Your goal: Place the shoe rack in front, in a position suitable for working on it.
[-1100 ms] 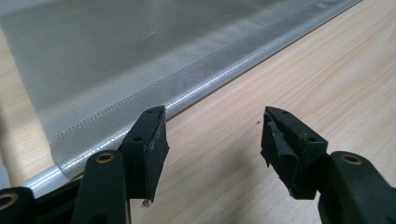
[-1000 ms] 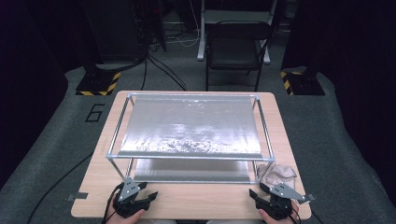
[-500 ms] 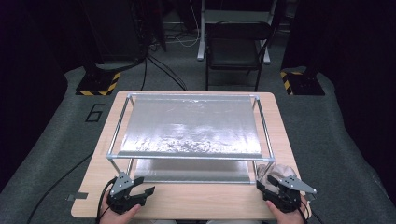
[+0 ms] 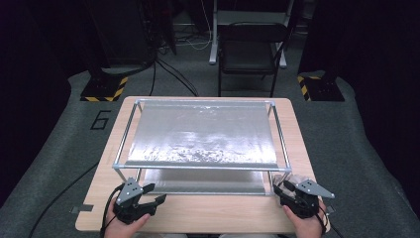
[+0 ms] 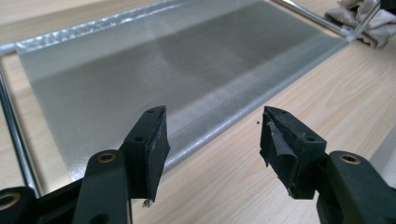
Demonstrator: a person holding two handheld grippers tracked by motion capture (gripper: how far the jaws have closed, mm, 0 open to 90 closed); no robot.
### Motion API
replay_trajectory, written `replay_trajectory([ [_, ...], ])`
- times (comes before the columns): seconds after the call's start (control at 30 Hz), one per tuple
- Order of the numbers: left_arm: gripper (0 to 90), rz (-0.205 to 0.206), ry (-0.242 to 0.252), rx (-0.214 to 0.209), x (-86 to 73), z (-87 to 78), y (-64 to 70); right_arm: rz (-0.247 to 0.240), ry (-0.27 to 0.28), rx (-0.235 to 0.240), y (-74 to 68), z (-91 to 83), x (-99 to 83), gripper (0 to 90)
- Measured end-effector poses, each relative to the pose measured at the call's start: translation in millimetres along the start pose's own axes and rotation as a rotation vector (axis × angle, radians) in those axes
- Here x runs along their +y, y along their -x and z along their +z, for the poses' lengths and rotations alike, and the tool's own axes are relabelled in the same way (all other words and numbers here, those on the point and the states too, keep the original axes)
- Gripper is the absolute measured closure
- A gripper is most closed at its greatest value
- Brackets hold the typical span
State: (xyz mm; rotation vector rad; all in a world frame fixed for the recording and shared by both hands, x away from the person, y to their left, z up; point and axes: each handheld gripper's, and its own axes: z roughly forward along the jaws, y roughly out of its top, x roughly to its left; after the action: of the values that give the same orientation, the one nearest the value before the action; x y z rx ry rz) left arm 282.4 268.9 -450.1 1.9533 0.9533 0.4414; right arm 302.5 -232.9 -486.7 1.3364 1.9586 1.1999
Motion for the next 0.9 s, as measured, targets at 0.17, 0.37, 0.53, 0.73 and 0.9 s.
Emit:
replay_trajectory([
  [0.17, 42.0, 0.003, 0.007, -0.008, 6.4, -6.1, 0.5, -0.019, 0.011, -0.003, -3.3, 3.2, 4.1, 68.1],
  [0.37, 44.2, 0.006, 0.014, -0.016, 12.0, -12.3, 3.7, -0.043, 0.001, 0.015, -9.1, 7.0, 7.7, 77.8],
  [0.53, 44.3, 0.013, 0.037, -0.003, 22.3, -21.7, 5.7, -0.046, -0.001, 0.039, -12.7, 8.9, 9.0, 79.0],
  [0.73, 44.8, 0.021, 0.038, -0.005, 31.5, -27.8, 6.5, -0.066, -0.005, 0.054, -18.8, 11.0, 10.2, 79.6],
  [0.9, 45.2, 0.031, 0.051, 0.000, 37.3, -33.3, 7.8, -0.079, -0.009, 0.068, -24.7, 12.2, 10.5, 79.7],
])
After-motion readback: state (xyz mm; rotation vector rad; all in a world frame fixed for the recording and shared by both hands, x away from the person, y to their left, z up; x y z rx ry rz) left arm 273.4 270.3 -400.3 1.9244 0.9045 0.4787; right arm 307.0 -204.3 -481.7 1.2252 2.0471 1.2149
